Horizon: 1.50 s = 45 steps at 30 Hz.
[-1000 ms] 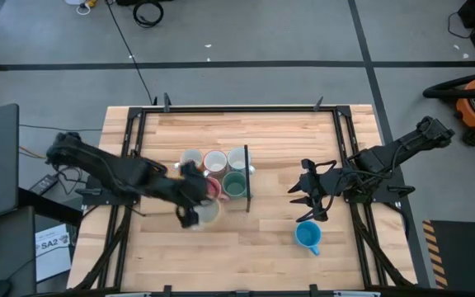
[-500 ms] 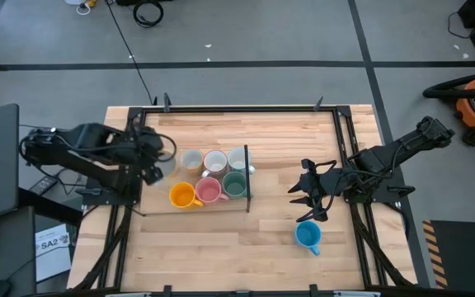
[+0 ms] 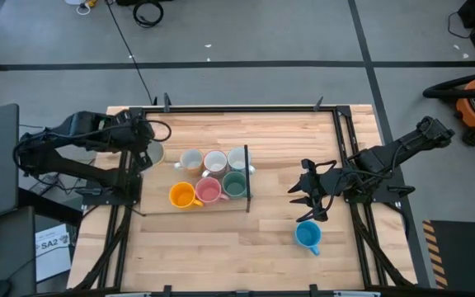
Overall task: Place coffee mugs
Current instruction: Put the orange patterned mug on the shelf
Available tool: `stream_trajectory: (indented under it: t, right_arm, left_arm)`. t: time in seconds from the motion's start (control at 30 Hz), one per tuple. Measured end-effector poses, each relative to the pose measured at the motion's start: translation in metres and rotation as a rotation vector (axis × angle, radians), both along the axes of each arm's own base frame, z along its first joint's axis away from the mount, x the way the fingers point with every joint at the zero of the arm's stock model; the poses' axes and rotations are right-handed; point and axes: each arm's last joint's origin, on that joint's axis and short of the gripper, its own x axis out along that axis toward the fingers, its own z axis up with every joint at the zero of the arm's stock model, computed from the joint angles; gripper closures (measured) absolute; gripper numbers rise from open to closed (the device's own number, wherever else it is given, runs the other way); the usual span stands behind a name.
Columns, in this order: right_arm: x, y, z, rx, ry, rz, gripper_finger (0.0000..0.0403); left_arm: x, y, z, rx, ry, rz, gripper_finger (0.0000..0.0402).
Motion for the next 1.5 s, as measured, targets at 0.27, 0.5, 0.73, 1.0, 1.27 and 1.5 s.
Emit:
stream_trajectory:
  t: [0.27,0.5,0.73,1.0,1.27,1.5]
  right_arm:
    - [0.0,0.0,0.0,0.0,0.0,0.0,0.0254]
    - [0.0,0.0,0.0,0.001,-0.001,0.0,0.0254]
    - [0.0,0.0,0.001,0.003,-0.007,-0.001,0.0254]
    - [0.0,0.0,0.001,0.003,-0.006,0.0,0.0254]
    - [0.0,0.0,0.001,0.003,-0.007,-0.001,0.0254]
    - [0.0,0.0,0.001,0.003,-0.006,-0.001,0.0254]
  left_arm:
    - [0.002,0.012,-0.041,-0.034,0.03,-0.012,0.0373]
    - [0.003,0.025,-0.094,-0.116,0.096,-0.029,0.0371]
    - [0.002,0.041,-0.125,-0.159,0.142,-0.005,0.037]
    - [0.002,0.053,-0.127,-0.197,0.073,0.009,0.0368]
    - [0.0,0.053,-0.127,-0.209,0.077,0.016,0.0366]
    - [0.0,0.053,-0.127,-0.209,0.078,0.013,0.0365]
